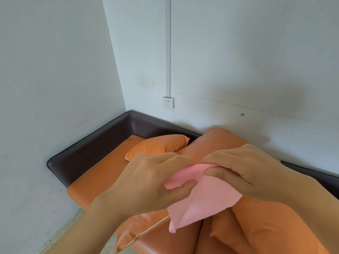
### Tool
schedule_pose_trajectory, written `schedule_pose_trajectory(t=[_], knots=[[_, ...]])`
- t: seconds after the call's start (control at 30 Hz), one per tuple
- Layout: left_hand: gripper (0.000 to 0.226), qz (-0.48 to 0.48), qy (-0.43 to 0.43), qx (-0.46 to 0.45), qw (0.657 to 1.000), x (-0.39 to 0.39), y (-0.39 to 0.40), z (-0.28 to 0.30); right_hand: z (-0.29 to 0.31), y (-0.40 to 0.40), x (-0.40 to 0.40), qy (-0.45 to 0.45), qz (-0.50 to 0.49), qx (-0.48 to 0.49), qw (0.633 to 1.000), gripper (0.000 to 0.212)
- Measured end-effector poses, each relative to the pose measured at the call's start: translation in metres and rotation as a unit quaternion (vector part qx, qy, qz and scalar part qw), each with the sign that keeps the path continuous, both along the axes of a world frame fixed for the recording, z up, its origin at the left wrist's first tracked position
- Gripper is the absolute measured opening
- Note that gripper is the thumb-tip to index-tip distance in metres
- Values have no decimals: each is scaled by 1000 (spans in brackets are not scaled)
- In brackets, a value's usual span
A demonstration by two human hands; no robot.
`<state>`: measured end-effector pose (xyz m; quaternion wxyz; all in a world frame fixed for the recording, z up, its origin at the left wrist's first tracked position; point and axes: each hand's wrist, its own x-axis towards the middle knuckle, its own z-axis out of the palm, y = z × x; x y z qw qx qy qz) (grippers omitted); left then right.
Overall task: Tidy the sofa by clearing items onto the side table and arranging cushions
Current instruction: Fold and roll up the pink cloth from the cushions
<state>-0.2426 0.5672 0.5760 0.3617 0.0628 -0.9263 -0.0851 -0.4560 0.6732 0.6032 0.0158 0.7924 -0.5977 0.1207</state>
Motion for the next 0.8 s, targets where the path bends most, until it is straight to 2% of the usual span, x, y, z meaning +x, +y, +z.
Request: schedule_pose_trajectory(t=[0.07, 0.2, 0.3, 0.4, 0.47, 0.57, 0.67, 0.73, 0.8], knots=[[17, -2, -7, 0, 1000, 1, -1, -1, -2, 1, -1, -22, 2, 22, 1000, 34], [15, -19, -11, 50, 999, 2, 1, 0, -17, 0, -5, 15, -29, 27, 999, 60], [15, -20, -17, 65, 998, 2, 2, 1, -20, -3, -5, 29, -11, 14, 999, 45], [19, -15, -27, 54, 998, 2, 4, 4, -10, -1, 0, -30, 25, -70, 997, 22], [26, -5, -34, 32, 999, 2, 5, 6, -5, 1, 3, -57, 53, -135, 988, 21], [24, 8, -43, 19, 999, 1, 3, 4, -7, -1, 2, -66, 81, -157, 982, 22], [20, 2, -36, 61, 997, 1, 1, 2, -6, -2, 0, -49, 70, -108, 990, 27], [22, -9, -32, 97, 995, 1, 0, 1, -7, -3, -5, -22, 18, -31, 999, 43], [23, -13, -35, 106, 994, 1, 0, 2, -12, -6, -11, 11, 1, -28, 1000, 53]])
